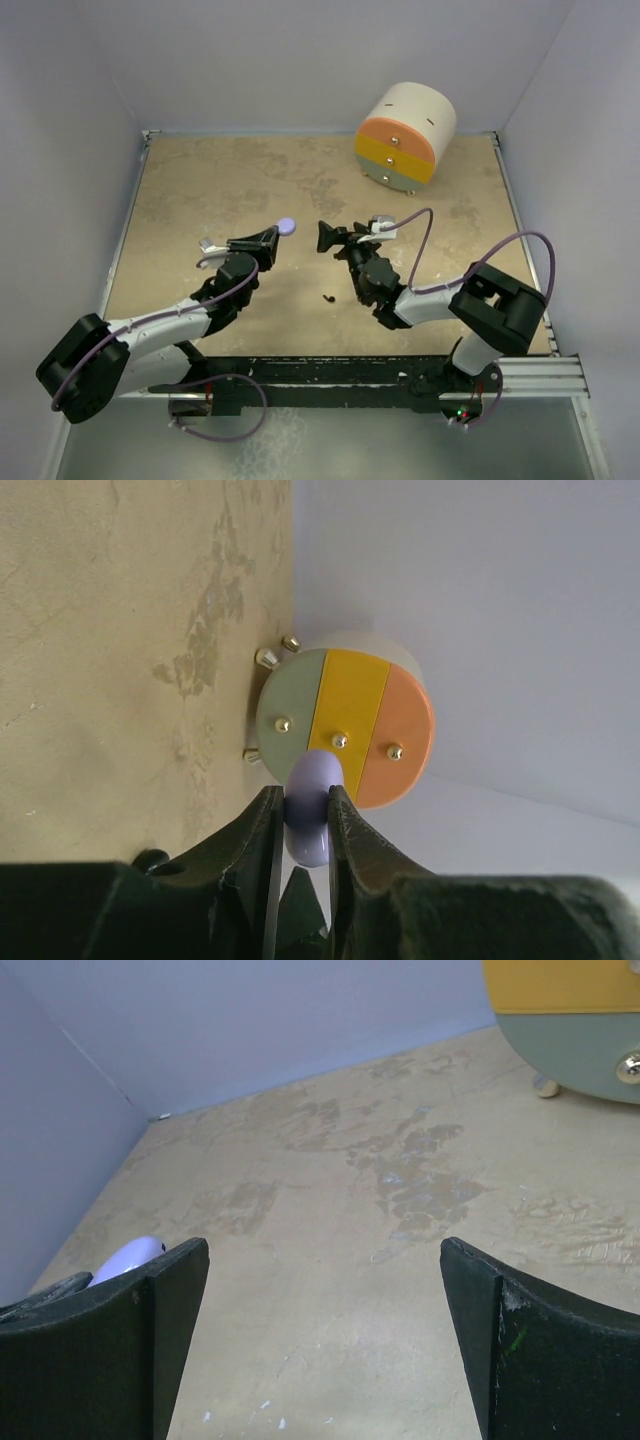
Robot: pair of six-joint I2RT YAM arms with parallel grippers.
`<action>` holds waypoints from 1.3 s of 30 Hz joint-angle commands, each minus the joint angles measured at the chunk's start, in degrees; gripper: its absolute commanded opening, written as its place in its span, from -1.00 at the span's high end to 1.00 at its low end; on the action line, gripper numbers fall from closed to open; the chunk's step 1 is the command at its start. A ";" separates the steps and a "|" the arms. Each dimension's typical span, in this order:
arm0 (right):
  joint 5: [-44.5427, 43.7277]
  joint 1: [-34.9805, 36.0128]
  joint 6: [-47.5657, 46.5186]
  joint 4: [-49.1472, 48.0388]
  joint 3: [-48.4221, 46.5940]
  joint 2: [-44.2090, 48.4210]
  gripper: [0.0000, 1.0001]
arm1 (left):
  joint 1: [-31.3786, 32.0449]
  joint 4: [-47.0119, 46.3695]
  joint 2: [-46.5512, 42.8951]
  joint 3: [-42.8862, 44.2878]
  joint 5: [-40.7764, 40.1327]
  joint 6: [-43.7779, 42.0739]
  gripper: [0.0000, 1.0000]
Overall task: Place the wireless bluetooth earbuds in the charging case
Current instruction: Close the charging case, then place the charging case at the center of the board.
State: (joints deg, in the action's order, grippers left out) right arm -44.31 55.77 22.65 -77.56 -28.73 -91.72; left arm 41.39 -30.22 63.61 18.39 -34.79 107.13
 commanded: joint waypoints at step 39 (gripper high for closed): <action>15.00 -10.37 23.92 74.04 -17.23 11.75 -0.99 | -23.92 9.69 32.36 25.29 18.09 -44.89 -0.10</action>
State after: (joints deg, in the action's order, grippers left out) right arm -30.15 45.91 43.64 -10.48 -41.93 -79.02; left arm 18.70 -24.58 100.79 42.81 -15.27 66.61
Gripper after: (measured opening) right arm 0.995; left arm 0.531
